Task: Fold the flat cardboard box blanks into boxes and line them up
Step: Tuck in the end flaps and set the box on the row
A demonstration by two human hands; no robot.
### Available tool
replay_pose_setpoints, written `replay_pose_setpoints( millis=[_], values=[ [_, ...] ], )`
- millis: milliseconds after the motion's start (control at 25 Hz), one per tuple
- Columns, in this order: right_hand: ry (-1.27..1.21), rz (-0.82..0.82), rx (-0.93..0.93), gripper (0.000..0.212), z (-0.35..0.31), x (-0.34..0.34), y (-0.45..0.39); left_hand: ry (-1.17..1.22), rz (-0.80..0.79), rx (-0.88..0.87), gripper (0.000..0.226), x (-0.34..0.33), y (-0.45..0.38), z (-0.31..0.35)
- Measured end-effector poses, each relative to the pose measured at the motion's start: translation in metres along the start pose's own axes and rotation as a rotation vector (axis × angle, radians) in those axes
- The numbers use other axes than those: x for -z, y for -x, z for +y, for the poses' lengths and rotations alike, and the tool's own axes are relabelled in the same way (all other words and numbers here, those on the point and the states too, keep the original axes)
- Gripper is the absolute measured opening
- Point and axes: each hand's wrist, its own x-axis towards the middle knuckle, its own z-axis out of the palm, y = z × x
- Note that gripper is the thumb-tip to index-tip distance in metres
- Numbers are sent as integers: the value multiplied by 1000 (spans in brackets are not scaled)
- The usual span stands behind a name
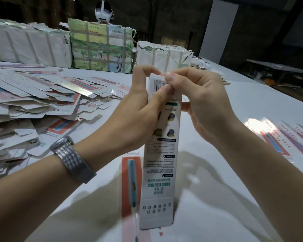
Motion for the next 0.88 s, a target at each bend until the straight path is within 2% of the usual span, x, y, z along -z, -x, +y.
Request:
replay_pose_setpoints(
  millis=[120, 400, 640, 880],
  values=[
    [-1, 31, 69, 13, 5, -4, 2, 31, 14, -24, 16, -1, 2, -3],
    [231, 132, 244, 11, 13, -13, 5, -25, 112, -72, 13, -4, 4, -3],
    [268, 102, 276, 12, 14, -11, 4, 1, 90, -136, 10, -7, 7, -3],
    [340, 232, 259, 9, 15, -18, 8, 0, 176, -66, 13, -11, 5, -2]
  ],
)
